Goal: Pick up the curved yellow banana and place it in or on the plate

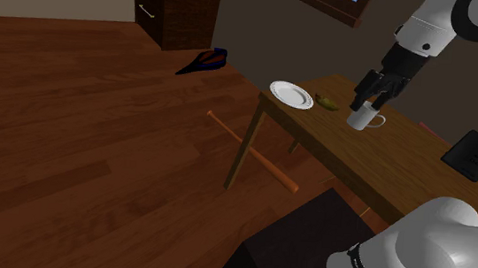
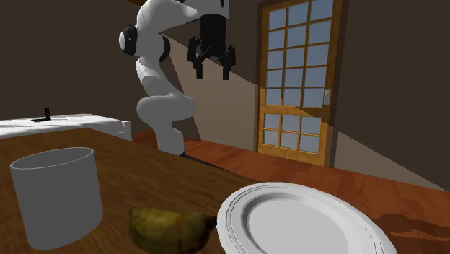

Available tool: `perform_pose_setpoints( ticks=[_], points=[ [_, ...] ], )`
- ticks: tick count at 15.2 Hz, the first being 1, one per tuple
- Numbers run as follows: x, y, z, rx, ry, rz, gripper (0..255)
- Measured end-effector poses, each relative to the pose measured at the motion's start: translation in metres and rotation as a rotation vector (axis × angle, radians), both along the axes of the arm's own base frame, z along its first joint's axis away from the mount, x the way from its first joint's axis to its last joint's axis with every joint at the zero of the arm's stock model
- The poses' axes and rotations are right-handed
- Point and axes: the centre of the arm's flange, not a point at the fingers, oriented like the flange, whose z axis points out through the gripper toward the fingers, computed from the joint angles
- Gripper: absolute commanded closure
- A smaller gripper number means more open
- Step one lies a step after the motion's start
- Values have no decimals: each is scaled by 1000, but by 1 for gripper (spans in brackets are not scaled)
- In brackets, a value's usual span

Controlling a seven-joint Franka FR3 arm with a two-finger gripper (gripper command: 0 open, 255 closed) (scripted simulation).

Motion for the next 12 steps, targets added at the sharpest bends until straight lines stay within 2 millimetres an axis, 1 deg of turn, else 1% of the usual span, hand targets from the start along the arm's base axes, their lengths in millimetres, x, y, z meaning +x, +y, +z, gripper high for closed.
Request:
perform_pose_setpoints(
  ticks=[1, 2, 4, 6, 7, 9, 10, 11, 12],
  points=[
    [0, 0, 0, 0, 0, 0, 0],
    [3, -5, -3, 0, 0, 7, 0],
    [9, -24, -11, 1, 0, 34, 0],
    [19, -45, -20, 1, -1, 66, 0],
    [23, -57, -29, 1, -1, 83, 0],
    [32, -76, -37, 1, -2, 117, 0],
    [39, -84, -40, 1, -3, 135, 0],
    [46, -98, -44, 0, -3, 150, 0],
    [53, -109, -53, 0, -3, 168, 0]
  ],
)
